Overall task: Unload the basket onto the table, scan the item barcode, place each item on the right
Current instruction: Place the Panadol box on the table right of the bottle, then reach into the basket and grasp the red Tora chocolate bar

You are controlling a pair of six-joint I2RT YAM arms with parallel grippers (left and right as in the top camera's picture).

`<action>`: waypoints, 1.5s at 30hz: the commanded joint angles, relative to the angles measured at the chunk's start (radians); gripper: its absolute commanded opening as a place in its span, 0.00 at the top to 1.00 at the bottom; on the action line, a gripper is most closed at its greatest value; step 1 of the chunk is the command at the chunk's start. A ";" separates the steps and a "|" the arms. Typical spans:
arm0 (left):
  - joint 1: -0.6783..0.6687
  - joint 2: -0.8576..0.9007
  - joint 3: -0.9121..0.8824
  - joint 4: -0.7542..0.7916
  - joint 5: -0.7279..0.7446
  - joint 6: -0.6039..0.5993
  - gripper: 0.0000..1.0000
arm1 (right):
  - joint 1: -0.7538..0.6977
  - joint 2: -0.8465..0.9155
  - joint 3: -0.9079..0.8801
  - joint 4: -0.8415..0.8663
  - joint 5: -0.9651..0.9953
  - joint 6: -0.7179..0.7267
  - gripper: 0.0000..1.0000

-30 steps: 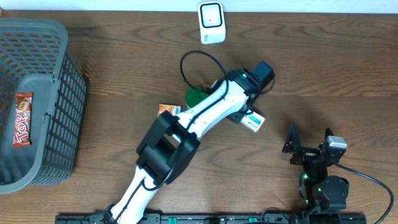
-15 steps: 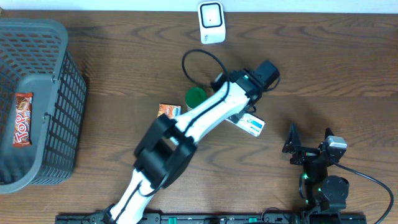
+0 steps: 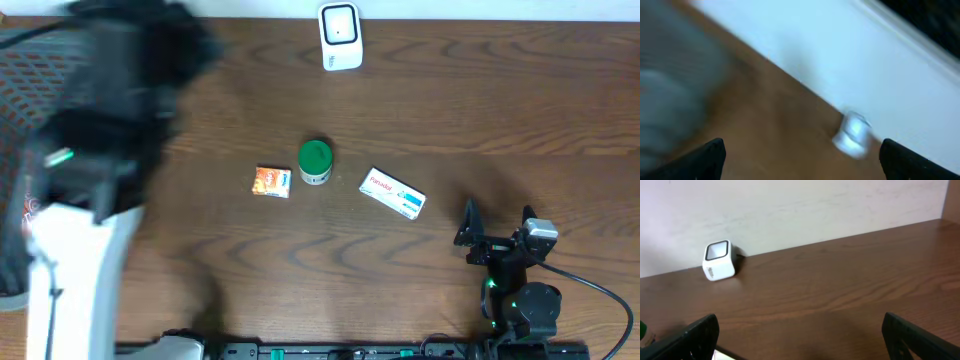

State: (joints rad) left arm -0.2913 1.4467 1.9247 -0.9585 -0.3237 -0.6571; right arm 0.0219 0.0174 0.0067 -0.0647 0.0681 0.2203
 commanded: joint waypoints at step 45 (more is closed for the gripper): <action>1.054 0.390 -0.591 0.304 0.200 0.710 0.02 | 0.013 -0.004 -0.001 -0.003 0.009 0.011 0.01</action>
State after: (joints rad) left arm 0.7593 1.8069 1.3361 -0.6754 -0.1291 0.0124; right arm 0.0223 0.0174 0.0067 -0.0647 0.0681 0.2203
